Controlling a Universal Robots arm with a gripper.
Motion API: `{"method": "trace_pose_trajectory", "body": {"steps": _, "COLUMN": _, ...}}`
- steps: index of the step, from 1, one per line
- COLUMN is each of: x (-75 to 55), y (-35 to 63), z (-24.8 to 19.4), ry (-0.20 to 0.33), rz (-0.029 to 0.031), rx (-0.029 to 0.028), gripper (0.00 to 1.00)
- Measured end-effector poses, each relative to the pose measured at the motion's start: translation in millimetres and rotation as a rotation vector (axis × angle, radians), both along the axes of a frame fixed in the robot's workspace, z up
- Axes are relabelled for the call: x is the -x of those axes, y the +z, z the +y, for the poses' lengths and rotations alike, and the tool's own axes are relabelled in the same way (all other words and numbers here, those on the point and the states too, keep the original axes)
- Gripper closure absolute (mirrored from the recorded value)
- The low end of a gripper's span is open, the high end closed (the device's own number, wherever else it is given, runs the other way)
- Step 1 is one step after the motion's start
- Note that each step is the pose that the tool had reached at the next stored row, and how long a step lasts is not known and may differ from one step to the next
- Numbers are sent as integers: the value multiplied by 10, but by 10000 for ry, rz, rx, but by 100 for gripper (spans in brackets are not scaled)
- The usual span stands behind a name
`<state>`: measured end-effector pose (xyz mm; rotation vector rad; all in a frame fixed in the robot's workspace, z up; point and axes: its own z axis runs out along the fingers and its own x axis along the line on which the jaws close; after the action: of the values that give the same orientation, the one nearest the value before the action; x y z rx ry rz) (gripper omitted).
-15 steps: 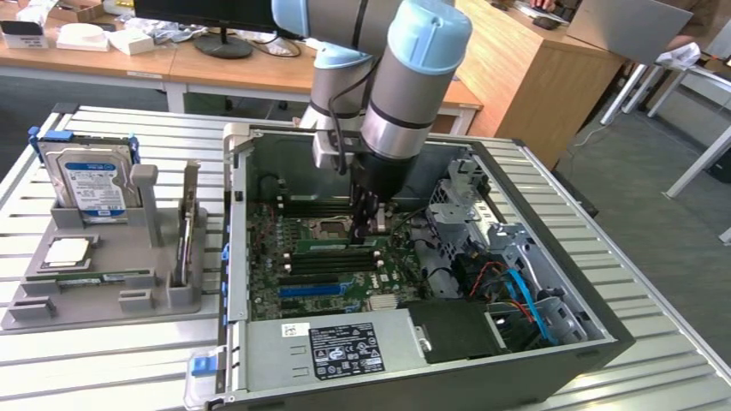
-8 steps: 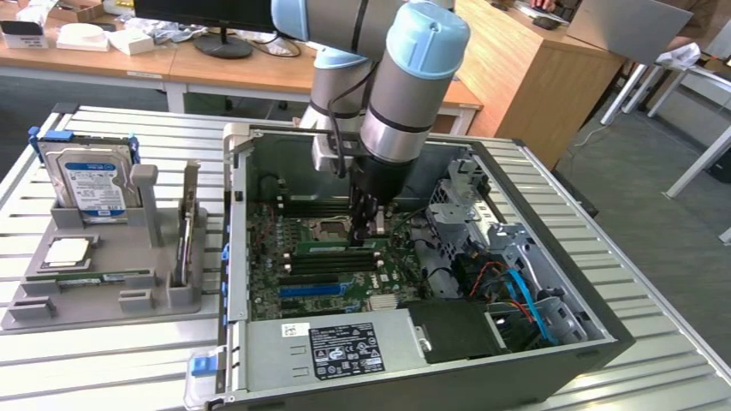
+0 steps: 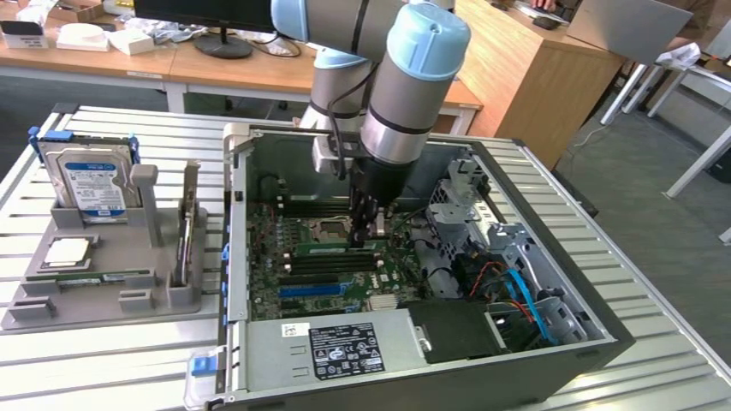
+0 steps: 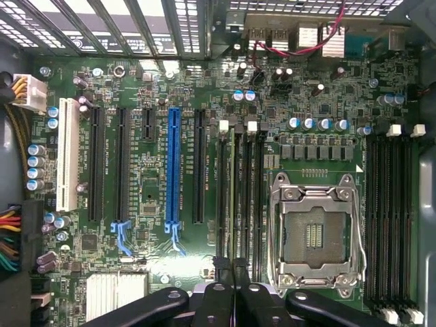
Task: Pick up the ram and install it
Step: 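Insert the ram into the slot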
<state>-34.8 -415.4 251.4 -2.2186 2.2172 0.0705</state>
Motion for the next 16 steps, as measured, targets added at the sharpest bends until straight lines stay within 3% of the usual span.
{"method": "trace_pose_trajectory", "body": {"steps": 16, "x": -1, "y": -47, "z": -6, "ry": 0, "rz": -1, "rx": -1, "gripper": 89}}
